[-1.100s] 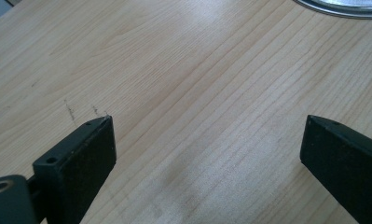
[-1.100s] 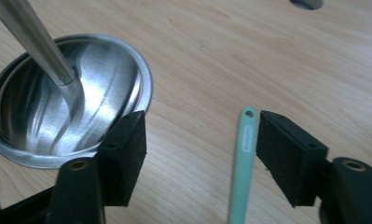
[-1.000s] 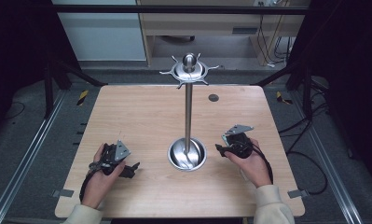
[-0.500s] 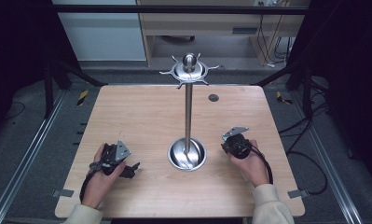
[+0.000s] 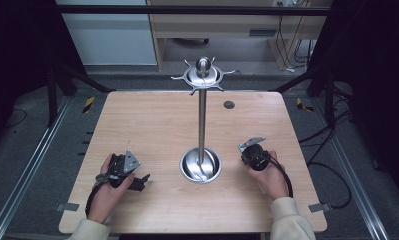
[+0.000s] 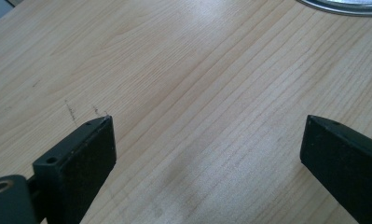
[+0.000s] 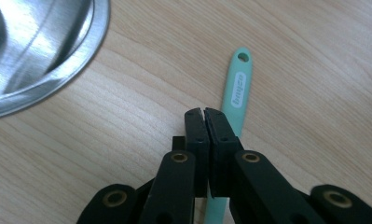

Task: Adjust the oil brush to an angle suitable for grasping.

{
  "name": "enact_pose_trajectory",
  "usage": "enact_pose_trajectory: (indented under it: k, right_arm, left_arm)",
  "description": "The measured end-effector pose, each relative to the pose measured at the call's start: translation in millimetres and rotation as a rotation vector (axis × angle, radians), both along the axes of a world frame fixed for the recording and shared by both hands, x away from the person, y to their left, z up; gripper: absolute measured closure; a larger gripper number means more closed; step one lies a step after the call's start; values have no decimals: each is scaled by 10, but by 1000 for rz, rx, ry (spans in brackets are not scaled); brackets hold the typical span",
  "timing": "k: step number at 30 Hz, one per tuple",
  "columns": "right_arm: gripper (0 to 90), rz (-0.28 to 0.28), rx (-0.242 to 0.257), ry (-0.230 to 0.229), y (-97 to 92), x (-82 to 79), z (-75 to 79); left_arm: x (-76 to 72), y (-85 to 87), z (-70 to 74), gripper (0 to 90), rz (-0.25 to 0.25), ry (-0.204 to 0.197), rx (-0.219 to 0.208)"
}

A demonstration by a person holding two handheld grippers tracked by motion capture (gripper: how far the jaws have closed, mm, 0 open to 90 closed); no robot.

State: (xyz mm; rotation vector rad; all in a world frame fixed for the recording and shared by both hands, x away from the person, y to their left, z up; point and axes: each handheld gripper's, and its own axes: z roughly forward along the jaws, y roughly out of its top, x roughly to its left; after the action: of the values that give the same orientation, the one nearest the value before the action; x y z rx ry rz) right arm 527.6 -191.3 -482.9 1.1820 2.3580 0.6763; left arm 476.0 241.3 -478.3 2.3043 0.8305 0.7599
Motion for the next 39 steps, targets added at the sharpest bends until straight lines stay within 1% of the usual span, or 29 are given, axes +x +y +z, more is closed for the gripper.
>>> enact_pose_trajectory:
  k: [3,6,7,10,13,14,18,21,22,23,24,26,27,29,30,31,32,33,34,35,36,37,38,39]
  right_arm:
    - [899,-12,-25,9,1,1,-14]
    - [900,-17,-26,9,-11,9,-12]
    - [900,-24,-28,12,-11,10,-9]
    - [900,-47,-62,9,-16,14,-4]
    - [900,-63,-67,10,-25,18,-2]
    - [900,-80,-83,12,-40,23,1]
    - [900,-118,-69,25,-96,35,8]
    - [895,-124,-53,32,-120,35,14]
    - [892,-127,-43,38,-128,28,25]
    - [884,-130,-12,40,-157,11,71]
    - [877,-137,2,41,-171,-3,108]
    - [865,-155,27,60,-197,-39,183]
    - [855,-166,28,66,-215,-62,216]
    - [820,-189,36,97,-251,-101,262]
    - [800,-197,40,120,-267,-117,278]
    - [800,-197,40,120,-267,-117,278]
    - [754,-204,38,153,-293,-139,290]
    - [744,-214,32,171,-294,-148,294]
    - [729,-221,24,183,-297,-152,297]
    - [729,-221,24,183,-297,-152,297]
    - [714,-234,24,205,-295,-147,294]
    - [714,-234,24,205,-295,-147,294]
    - [690,-245,26,222,-296,-130,281]
    - [687,-247,24,234,-299,-123,273]
  left_arm:
    - [1,-4,-4,31,-3,4,2]
    - [-1,-7,-4,31,-3,4,0]
    - [-1,-6,-2,31,-3,2,-1]
    - [0,-3,-3,31,-3,4,1]
    - [-1,-4,-3,31,-1,3,-2]
    - [0,-4,-3,31,-2,3,1]
    - [0,-5,-3,31,-3,2,0]
    - [1,-5,-4,31,-3,3,1]
    - [0,-5,-4,31,-3,3,0]
    - [0,-5,-3,31,-3,2,-1]
    - [1,-5,-4,31,-3,3,-1]
    - [2,-3,-5,31,-3,4,0]
    - [3,-2,-2,31,-4,6,1]
    - [2,-3,0,31,-4,5,1]
    - [0,-4,-2,31,-3,7,-2]
    - [0,-4,-2,31,-3,7,-2]
    - [1,-2,1,31,-4,5,0]
    - [1,-1,3,31,-4,3,1]
    - [1,-1,3,31,-4,3,1]
    - [2,0,3,31,-4,2,0]
    - [2,0,0,31,-4,6,1]
    - [2,0,0,31,-4,6,1]
    - [3,0,-1,31,-5,7,1]
    - [2,-1,-1,31,-3,7,-2]
